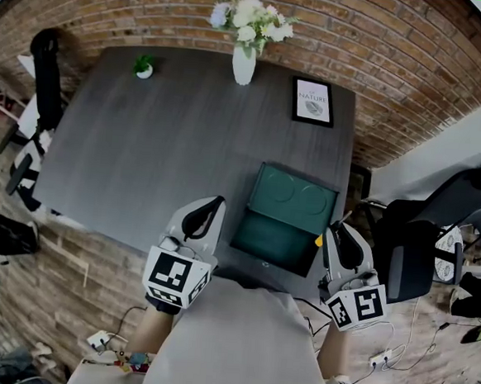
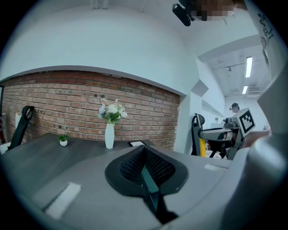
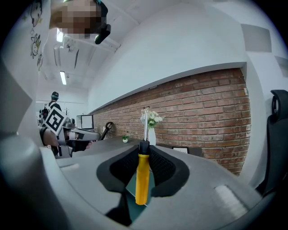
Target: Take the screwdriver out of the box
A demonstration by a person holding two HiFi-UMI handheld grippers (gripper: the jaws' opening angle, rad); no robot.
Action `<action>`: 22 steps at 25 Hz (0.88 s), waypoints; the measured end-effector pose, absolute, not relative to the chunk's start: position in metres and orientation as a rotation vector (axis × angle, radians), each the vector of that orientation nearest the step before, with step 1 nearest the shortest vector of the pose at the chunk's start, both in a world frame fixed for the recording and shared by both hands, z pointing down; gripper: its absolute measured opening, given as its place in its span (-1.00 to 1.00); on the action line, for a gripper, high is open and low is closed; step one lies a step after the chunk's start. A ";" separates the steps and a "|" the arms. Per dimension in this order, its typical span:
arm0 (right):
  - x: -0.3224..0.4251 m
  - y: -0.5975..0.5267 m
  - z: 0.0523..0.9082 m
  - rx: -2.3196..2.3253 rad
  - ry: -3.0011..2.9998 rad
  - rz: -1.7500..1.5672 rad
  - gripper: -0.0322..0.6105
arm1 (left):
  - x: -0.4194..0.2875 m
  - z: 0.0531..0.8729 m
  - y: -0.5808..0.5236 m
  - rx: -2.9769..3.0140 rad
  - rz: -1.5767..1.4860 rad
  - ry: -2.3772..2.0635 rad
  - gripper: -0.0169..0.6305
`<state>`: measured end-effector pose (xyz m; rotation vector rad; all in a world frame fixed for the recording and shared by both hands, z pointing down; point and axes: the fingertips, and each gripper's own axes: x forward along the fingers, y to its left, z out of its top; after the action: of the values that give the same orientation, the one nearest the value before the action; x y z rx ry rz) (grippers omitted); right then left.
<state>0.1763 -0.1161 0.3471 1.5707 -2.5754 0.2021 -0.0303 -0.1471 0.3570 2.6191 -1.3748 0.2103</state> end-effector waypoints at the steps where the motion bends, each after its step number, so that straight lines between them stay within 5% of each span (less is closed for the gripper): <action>1: 0.177 -0.116 0.347 1.572 -2.574 0.202 -0.67 | -0.030 0.357 -0.147 2.618 0.211 -1.375 -0.95; 22: 0.181 -0.116 0.351 1.560 -2.574 0.216 -0.67 | -0.037 0.362 -0.147 2.638 0.246 -1.348 -0.95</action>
<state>0.1813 -0.1156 0.3506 1.5603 -2.5736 0.2163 -0.0370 -0.1473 0.3618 2.6379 -1.3480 0.2457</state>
